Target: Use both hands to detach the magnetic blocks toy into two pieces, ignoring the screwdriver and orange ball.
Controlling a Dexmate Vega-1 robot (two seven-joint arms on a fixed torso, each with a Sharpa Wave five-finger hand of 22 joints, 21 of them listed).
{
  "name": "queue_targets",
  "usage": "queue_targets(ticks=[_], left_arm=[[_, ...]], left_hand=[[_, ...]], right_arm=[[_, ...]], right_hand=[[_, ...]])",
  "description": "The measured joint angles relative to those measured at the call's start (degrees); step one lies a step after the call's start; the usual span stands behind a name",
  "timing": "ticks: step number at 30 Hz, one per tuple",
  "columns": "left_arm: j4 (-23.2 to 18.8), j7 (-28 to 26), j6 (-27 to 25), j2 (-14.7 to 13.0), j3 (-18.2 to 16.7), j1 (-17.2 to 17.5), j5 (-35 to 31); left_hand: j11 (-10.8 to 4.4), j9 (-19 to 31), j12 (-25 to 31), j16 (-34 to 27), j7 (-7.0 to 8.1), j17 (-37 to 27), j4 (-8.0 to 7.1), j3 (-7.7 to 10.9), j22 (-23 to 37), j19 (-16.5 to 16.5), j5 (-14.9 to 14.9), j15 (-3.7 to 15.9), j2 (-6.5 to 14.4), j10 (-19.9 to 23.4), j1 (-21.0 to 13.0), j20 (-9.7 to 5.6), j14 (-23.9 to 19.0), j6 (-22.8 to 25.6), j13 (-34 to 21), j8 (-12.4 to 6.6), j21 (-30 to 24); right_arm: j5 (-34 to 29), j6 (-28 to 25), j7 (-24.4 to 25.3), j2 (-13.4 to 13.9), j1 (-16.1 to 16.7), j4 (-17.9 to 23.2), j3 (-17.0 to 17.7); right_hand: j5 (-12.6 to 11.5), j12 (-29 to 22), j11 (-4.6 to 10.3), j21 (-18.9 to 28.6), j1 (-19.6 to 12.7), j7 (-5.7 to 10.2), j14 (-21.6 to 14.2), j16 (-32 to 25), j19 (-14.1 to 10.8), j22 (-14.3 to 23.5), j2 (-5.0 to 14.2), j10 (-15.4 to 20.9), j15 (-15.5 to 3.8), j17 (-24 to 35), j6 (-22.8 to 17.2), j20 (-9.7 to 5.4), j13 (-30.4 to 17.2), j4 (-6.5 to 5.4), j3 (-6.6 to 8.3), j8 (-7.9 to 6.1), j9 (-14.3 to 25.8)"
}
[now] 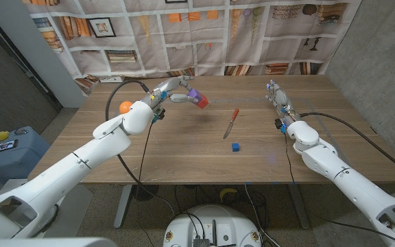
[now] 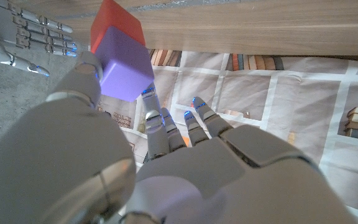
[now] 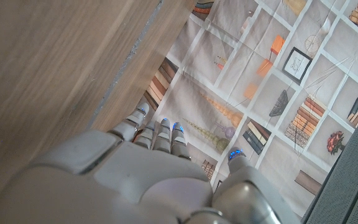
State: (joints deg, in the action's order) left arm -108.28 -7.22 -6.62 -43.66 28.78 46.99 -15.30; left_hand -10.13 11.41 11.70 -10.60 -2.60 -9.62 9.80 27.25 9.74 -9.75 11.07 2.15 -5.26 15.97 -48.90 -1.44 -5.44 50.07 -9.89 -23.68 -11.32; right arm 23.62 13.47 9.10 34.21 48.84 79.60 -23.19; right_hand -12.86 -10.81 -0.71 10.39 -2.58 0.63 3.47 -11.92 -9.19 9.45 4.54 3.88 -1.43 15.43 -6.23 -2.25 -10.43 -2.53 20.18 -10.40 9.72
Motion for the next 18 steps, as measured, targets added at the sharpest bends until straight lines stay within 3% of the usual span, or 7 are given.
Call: queue_targets(ticks=[7,18], left_arm=[[1.5,-2.9,2.1,1.7,0.3,0.3,2.2],[5.4,-5.6,7.1,5.1,1.0,0.0,6.1]], left_hand=[[-0.11,0.0,0.0,0.0,-0.2,0.0,-0.05,-0.07,0.0,0.0,0.0,0.0,0.0,0.5,0.0,0.0,0.0,0.2,0.0,0.0,0.4],[-0.1,0.0,0.0,0.0,-0.3,0.0,-0.18,-0.4,0.0,0.0,0.0,0.0,-0.1,0.5,-0.1,0.0,0.0,0.3,-0.1,0.0,0.4]], right_arm=[[0.1,0.4,-1.2,0.4,0.1,0.4,0.0],[-0.7,2.6,-3.9,1.5,-0.2,0.6,-0.6]], right_hand=[[0.0,-0.2,0.21,0.0,-0.6,0.5,-0.2,0.0,0.0,0.0,0.57,0.9,-0.22,-0.3,-1.0,0.0,0.0,0.59,0.57,-0.22,0.0],[0.0,-0.7,-0.31,0.0,-2.5,-0.21,-0.7,0.0,-0.2,-0.1,1.26,2.0,-0.2,-1.1,-4.7,0.21,-0.1,2.8,0.89,-1.08,0.3]])
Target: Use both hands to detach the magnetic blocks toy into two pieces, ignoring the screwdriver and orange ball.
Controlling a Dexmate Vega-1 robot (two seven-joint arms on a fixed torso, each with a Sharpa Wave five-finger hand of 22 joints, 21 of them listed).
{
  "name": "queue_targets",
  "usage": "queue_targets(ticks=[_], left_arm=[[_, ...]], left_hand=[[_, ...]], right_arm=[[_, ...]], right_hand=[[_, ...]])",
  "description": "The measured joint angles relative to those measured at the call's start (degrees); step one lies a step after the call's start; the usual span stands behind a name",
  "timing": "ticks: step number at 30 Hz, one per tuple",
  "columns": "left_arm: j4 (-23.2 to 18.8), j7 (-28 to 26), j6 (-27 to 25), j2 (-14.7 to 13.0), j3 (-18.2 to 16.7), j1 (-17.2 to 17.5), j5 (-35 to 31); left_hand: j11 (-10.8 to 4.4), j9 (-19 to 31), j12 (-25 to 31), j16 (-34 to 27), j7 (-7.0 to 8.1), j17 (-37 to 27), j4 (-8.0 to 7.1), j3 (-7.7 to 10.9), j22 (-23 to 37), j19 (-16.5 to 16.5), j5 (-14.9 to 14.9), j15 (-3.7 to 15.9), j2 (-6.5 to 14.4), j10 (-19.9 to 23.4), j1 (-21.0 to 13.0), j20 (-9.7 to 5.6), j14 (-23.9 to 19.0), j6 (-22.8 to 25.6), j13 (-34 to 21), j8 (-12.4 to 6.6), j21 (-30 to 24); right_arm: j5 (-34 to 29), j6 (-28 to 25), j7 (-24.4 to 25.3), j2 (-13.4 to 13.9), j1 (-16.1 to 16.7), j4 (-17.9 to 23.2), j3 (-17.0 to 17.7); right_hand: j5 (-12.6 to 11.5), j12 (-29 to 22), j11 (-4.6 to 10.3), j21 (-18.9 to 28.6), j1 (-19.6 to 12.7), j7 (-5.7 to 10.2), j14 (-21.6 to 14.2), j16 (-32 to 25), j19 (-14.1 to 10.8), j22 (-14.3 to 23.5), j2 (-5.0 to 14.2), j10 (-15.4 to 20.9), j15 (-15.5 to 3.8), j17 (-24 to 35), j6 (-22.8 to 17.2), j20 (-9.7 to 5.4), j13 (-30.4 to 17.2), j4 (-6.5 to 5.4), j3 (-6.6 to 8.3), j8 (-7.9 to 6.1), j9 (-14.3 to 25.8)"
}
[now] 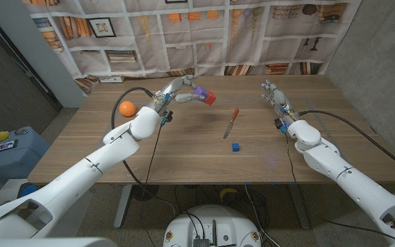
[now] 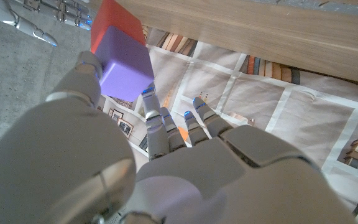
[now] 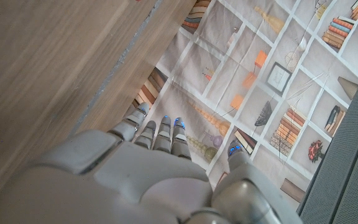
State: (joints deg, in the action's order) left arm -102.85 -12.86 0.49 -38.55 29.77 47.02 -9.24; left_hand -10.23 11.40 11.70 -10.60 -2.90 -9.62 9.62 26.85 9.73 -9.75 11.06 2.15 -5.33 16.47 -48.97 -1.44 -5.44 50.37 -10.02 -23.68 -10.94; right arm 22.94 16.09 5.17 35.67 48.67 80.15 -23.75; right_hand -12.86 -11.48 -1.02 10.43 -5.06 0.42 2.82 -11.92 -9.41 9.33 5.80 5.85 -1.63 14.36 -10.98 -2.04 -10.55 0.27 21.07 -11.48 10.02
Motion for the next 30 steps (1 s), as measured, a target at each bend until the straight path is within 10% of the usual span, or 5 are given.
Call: queue_targets(ticks=[11,30], left_arm=[[5.1,-2.1,6.1,3.9,0.5,-0.9,3.9],[13.2,-0.6,14.4,9.6,1.4,-2.8,11.7]], left_hand=[[0.01,0.0,0.0,0.0,-0.11,0.0,0.02,-0.09,0.0,0.0,0.0,0.02,0.0,0.0,0.0,0.0,0.0,0.1,0.0,0.0,0.0],[0.32,0.0,-0.5,0.2,-0.1,0.0,0.2,-0.53,0.0,0.2,0.2,0.2,0.2,0.3,0.2,0.21,-0.2,0.1,0.0,0.0,0.0]], right_arm=[[-0.5,0.5,-2.4,1.3,-0.2,1.2,-0.4],[0.8,2.8,-9.5,3.7,-0.5,1.8,-0.6]], right_hand=[[0.4,0.0,-0.1,0.0,-0.9,0.31,-0.4,0.0,-0.4,0.0,-0.66,0.5,0.43,-0.5,-0.7,0.41,0.0,1.53,0.06,0.0,0.0],[1.7,0.5,-0.23,0.0,-8.0,1.35,1.4,0.5,0.7,0.0,-5.17,-1.3,2.38,-1.9,1.0,1.95,-0.3,8.76,1.32,0.0,0.5]])
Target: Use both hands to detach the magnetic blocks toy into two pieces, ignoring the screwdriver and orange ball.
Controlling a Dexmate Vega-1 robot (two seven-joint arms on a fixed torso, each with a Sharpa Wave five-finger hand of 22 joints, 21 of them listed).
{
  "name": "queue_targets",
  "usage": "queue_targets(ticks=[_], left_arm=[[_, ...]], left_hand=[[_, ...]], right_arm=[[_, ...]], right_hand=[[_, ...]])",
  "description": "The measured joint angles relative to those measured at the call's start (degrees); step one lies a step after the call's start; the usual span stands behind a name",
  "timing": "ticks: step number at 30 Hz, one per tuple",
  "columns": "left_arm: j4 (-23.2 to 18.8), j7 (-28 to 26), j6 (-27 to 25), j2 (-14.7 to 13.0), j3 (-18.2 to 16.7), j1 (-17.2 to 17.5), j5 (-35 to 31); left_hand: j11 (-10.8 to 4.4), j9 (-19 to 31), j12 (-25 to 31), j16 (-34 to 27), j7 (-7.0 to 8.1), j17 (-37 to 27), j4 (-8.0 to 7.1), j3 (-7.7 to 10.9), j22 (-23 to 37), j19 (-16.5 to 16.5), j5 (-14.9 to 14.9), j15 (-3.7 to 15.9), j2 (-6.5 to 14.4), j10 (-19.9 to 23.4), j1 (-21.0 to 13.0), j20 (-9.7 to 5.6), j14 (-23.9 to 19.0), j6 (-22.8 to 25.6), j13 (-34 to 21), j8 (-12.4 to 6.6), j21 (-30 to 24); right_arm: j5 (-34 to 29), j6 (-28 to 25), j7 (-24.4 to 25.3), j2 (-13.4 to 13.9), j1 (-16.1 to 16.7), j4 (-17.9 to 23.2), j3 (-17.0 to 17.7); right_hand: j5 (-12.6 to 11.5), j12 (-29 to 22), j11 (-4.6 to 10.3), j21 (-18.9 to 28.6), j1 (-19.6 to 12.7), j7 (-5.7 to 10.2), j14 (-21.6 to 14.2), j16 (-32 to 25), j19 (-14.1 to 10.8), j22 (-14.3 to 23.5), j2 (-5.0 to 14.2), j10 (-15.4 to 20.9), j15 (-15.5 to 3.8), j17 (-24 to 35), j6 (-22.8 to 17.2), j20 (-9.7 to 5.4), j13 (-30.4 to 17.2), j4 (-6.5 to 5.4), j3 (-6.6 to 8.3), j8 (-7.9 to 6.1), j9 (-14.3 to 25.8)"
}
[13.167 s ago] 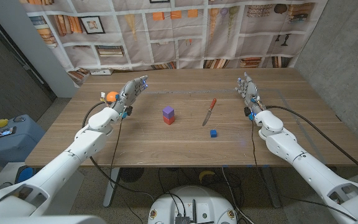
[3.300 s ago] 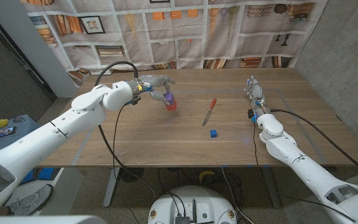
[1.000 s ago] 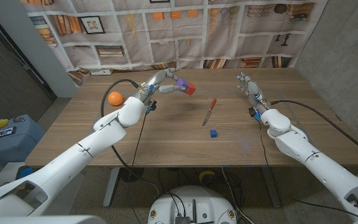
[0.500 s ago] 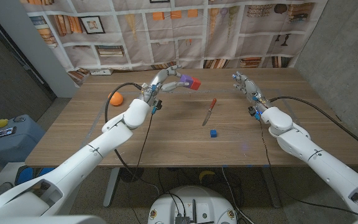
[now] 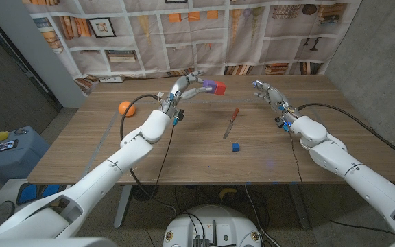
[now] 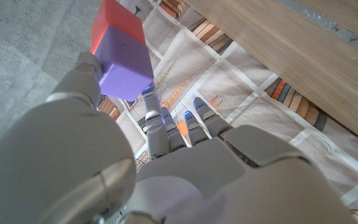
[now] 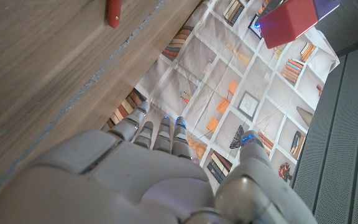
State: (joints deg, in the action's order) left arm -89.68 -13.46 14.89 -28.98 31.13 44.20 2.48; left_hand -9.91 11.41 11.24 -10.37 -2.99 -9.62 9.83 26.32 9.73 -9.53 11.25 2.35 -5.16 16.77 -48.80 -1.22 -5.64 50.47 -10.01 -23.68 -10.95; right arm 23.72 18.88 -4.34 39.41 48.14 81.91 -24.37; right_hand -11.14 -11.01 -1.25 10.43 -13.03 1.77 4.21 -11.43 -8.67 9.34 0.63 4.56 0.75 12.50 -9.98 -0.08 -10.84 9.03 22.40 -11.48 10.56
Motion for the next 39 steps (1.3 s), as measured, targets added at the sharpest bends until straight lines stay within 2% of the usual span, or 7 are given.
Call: queue_targets(ticks=[10,18,20,22,30,36,39], left_arm=[[1.5,3.6,2.1,1.3,0.1,-0.4,5.4],[2.4,6.6,3.0,2.0,0.0,-0.6,9.6],[2.7,7.3,3.2,2.2,0.0,-0.7,10.4],[2.9,7.8,3.4,2.3,0.0,-0.9,11.1],[4.3,10.3,4.1,3.0,0.0,-1.6,13.8],[5.7,12.0,4.3,3.7,0.4,-2.5,15.3],[6.4,12.6,4.5,4.1,0.7,-2.9,15.8]], left_hand=[[0.0,0.0,-0.2,0.2,0.01,0.0,-0.1,-0.26,0.0,0.4,0.0,-0.2,0.0,0.0,0.0,0.17,0.2,0.0,0.0,0.0,0.0],[0.31,0.0,-0.2,0.2,0.02,0.0,-0.25,-0.56,0.0,0.5,0.0,-0.29,0.0,-0.3,0.0,0.09,0.7,0.0,0.0,0.0,0.0],[0.31,0.0,-0.2,0.2,0.02,0.0,-0.25,-0.56,0.0,0.7,0.0,-0.29,0.2,-0.3,0.2,0.24,0.7,0.0,0.0,0.0,0.0],[0.2,0.0,-0.2,0.2,0.02,0.0,-0.24,-0.57,0.0,0.8,0.0,-0.29,0.2,-0.4,0.2,0.4,0.7,0.0,0.0,0.0,0.0],[0.2,0.0,-0.2,0.2,0.02,0.0,-0.24,-0.58,0.0,0.8,0.0,-0.3,0.5,-0.4,0.5,0.4,0.7,0.0,0.0,0.01,0.0],[0.21,0.0,-0.2,0.2,0.03,0.0,-0.38,-0.88,0.0,0.8,-0.2,-0.3,0.6,-0.4,0.6,0.4,0.7,0.0,0.0,0.03,0.0],[0.21,0.0,-0.2,0.2,0.02,0.0,-0.33,-0.96,0.0,0.8,-0.2,-0.3,0.6,-0.4,0.6,0.4,0.7,0.0,0.0,0.24,0.0]], right_arm=[[0.6,2.0,-3.9,1.0,-0.8,-1.3,0.0],[0.3,2.9,-6.2,1.9,-1.6,-1.7,-0.4],[0.2,3.0,-6.7,2.1,-1.8,-1.7,-0.5],[0.1,3.1,-7.1,2.2,-1.9,-1.7,-0.6],[0.4,3.1,-9.6,3.1,-2.4,-1.3,-0.8],[2.2,3.0,-12.4,3.7,-2.5,-0.9,-0.9],[3.1,2.8,-13.4,4.0,-2.5,-0.5,-0.8]], right_hand=[[0.3,0.4,-0.01,0.0,-3.3,1.44,1.2,0.3,0.6,0.0,-1.92,-2.9,1.21,-0.3,2.1,0.63,-0.2,1.17,0.22,0.29,0.3],[0.3,0.6,-0.53,-0.5,-8.0,2.05,4.5,0.6,3.8,0.1,-4.56,-6.9,4.27,-0.4,3.5,4.22,-0.2,1.41,0.47,0.08,0.5],[0.3,0.6,-0.85,-0.5,-8.4,2.12,5.1,0.6,4.5,0.1,-4.48,-7.8,4.69,-0.4,3.6,4.83,-0.5,1.41,0.47,0.0,0.5],[0.3,0.6,-1.12,-0.5,-9.6,2.26,5.5,0.6,5.7,0.1,-5.61,-9.3,5.09,-0.4,4.1,5.21,-0.5,1.41,0.47,0.0,0.5],[0.3,0.9,-2.32,-0.5,-10.9,1.61,5.6,0.6,8.9,0.1,-6.42,-13.6,7.27,-0.1,6.3,6.44,-0.6,1.08,0.8,0.07,0.8],[0.3,0.9,-3.2,-0.5,-10.9,0.68,5.6,0.6,10.5,0.1,-6.41,-14.6,8.48,0.2,7.3,7.13,-0.8,0.92,0.95,0.29,0.8],[0.3,0.9,-4.3,-0.5,-11.4,-0.02,5.8,0.6,11.3,0.1,-5.89,-14.5,8.71,0.2,8.0,7.16,-0.8,0.5,0.87,0.29,0.8]])
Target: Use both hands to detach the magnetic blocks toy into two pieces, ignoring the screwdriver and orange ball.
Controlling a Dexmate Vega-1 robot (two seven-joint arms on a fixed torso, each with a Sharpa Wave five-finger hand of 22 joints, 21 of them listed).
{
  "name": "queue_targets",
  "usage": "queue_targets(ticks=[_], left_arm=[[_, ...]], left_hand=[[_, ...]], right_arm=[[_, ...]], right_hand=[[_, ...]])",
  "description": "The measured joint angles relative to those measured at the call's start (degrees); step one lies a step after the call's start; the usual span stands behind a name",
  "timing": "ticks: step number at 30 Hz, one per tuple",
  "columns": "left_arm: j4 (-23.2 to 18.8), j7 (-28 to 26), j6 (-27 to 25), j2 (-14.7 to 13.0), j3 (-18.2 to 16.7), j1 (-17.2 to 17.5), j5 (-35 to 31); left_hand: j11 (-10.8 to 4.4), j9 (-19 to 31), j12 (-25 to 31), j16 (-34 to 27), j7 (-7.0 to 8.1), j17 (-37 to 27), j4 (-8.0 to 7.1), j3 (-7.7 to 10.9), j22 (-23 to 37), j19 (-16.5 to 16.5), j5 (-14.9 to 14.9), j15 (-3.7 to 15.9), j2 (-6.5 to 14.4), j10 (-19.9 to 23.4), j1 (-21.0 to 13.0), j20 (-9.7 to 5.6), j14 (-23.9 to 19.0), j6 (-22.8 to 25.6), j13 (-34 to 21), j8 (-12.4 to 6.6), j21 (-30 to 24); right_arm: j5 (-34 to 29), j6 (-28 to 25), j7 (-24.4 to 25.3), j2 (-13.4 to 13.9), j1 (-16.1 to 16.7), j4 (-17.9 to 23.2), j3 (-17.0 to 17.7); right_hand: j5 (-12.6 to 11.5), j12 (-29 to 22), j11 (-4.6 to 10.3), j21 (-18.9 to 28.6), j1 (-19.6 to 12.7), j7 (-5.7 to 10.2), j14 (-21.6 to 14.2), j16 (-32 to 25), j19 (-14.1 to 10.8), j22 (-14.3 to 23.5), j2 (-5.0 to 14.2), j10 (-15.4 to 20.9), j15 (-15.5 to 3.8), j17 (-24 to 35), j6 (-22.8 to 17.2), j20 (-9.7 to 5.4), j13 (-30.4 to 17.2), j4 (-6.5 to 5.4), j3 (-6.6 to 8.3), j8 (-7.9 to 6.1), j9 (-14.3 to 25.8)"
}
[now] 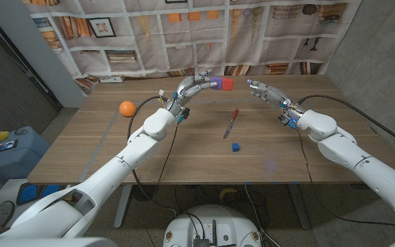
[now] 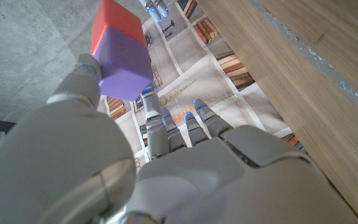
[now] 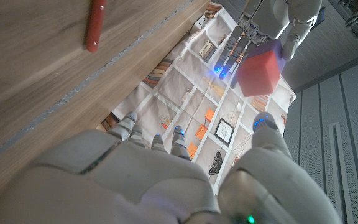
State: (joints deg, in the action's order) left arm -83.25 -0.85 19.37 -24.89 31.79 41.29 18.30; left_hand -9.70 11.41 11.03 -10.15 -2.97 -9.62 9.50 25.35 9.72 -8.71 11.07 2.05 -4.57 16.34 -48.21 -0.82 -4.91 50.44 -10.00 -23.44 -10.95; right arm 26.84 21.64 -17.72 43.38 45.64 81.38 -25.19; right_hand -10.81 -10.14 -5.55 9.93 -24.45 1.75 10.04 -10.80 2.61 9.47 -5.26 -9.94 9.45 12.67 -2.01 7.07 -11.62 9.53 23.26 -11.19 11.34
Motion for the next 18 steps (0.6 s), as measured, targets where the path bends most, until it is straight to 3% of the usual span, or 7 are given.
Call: queue_targets(ticks=[4,18], left_arm=[[1.0,0.6,0.2,0.5,0.3,-0.6,0.4],[3.4,2.3,0.7,1.9,1.1,-2.1,1.5]], left_hand=[[0.0,0.0,0.0,0.0,0.0,0.0,-0.05,-0.06,0.0,0.0,0.0,0.0,0.0,0.0,0.0,0.0,0.0,0.0,0.0,0.14,0.0],[0.0,0.0,0.0,0.0,0.0,0.0,0.01,-0.15,0.0,0.0,0.4,0.0,0.0,0.0,0.0,0.0,0.0,0.0,0.0,0.3,0.0]], right_arm=[[0.7,-0.3,-0.7,0.3,0.3,0.5,0.2],[1.9,-1.9,0.2,1.1,2.1,4.1,1.0]], right_hand=[[0.0,0.0,-1.32,0.0,0.0,-1.15,0.0,0.0,0.6,0.0,0.03,0.1,0.61,0.3,0.3,0.61,0.0,-0.07,0.07,0.0,0.3],[-1.2,0.0,-3.68,0.0,-1.0,-4.24,0.0,-0.2,3.3,0.0,0.98,0.0,2.45,0.5,0.9,2.07,-0.2,-0.21,0.73,-0.29,0.8]])
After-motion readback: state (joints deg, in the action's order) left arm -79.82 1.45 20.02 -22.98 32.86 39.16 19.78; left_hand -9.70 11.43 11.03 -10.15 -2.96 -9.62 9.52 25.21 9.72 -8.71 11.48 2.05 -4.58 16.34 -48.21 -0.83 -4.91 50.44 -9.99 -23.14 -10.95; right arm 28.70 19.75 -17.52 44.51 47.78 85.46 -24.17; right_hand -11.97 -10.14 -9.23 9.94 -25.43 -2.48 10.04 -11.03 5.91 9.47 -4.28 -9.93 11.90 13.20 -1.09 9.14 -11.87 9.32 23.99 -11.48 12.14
